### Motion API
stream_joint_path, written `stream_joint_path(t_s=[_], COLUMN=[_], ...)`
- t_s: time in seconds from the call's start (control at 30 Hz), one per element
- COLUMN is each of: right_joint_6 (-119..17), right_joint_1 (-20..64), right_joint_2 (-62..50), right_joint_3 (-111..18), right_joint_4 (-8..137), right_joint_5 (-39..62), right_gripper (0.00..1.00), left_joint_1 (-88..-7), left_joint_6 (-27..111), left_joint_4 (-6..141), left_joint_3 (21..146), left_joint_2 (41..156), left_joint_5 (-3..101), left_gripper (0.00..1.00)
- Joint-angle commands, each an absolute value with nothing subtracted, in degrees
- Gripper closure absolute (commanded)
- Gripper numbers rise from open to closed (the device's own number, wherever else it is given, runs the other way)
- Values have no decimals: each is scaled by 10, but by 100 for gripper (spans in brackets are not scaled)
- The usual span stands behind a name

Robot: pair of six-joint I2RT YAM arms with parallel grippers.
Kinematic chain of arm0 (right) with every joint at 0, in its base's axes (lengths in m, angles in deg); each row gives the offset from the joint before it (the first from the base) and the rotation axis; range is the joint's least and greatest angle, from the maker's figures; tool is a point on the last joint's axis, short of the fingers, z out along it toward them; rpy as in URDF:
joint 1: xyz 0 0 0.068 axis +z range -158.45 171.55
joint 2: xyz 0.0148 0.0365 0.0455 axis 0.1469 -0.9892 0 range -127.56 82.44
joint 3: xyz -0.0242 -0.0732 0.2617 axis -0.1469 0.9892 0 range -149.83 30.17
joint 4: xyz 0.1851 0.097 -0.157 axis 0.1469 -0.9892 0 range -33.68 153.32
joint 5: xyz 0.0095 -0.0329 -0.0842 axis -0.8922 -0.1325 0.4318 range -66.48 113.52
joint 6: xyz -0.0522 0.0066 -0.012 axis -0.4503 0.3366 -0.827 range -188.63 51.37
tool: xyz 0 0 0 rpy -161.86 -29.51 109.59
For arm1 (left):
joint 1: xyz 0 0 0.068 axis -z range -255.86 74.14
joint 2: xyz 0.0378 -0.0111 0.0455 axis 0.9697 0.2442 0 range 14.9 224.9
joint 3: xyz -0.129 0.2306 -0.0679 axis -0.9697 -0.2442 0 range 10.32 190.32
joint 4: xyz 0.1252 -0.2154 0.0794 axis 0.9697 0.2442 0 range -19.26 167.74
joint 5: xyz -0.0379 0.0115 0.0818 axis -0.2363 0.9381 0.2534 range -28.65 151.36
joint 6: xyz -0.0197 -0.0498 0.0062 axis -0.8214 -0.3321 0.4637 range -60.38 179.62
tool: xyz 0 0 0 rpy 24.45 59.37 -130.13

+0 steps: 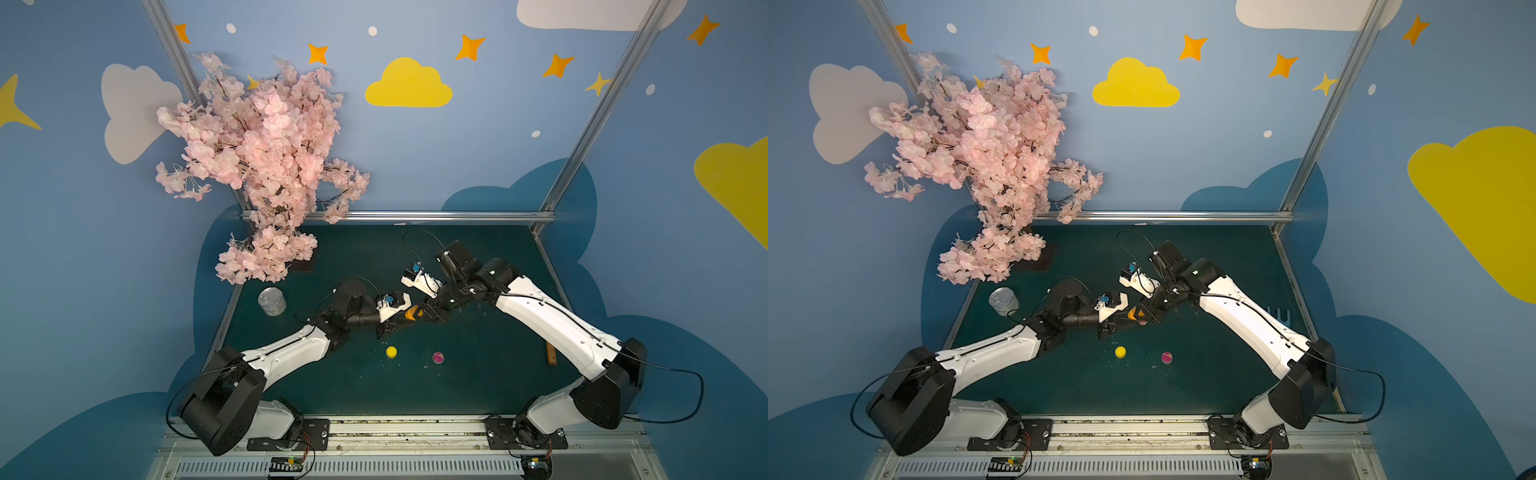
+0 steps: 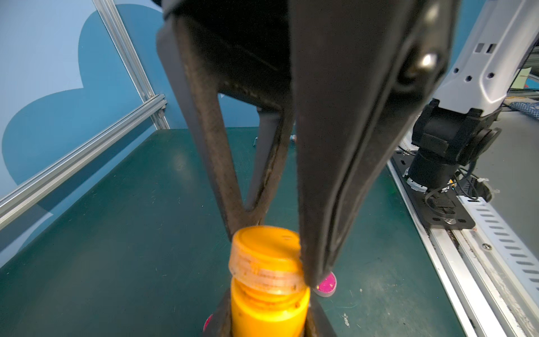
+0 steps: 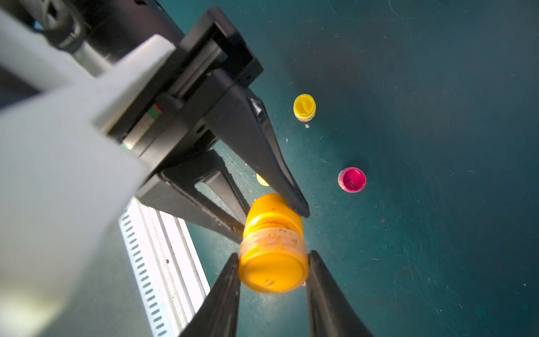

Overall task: Close the paint jar lid
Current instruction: Close the lid on the paint jar.

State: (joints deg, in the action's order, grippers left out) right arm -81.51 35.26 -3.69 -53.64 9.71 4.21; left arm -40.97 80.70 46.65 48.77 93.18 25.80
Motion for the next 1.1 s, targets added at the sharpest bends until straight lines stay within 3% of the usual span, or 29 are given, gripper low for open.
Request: stream_joint_path(t_s=[0.0, 1.07], right_joint_6=[-806, -786], right_joint_1=[358, 357], right_joint_2=[-25, -44], right_joint_3=[-556, -553], right_joint_4=[106, 127], right_joint_5=[38, 70], right_gripper=[63, 63], left_joint_1=[-410, -409], left_joint_6=[817, 820], left_joint_4=[457, 441], left_joint_3=[489, 479], left_joint_2=[936, 924], left_joint_5=[288, 329], left_gripper=[76, 76])
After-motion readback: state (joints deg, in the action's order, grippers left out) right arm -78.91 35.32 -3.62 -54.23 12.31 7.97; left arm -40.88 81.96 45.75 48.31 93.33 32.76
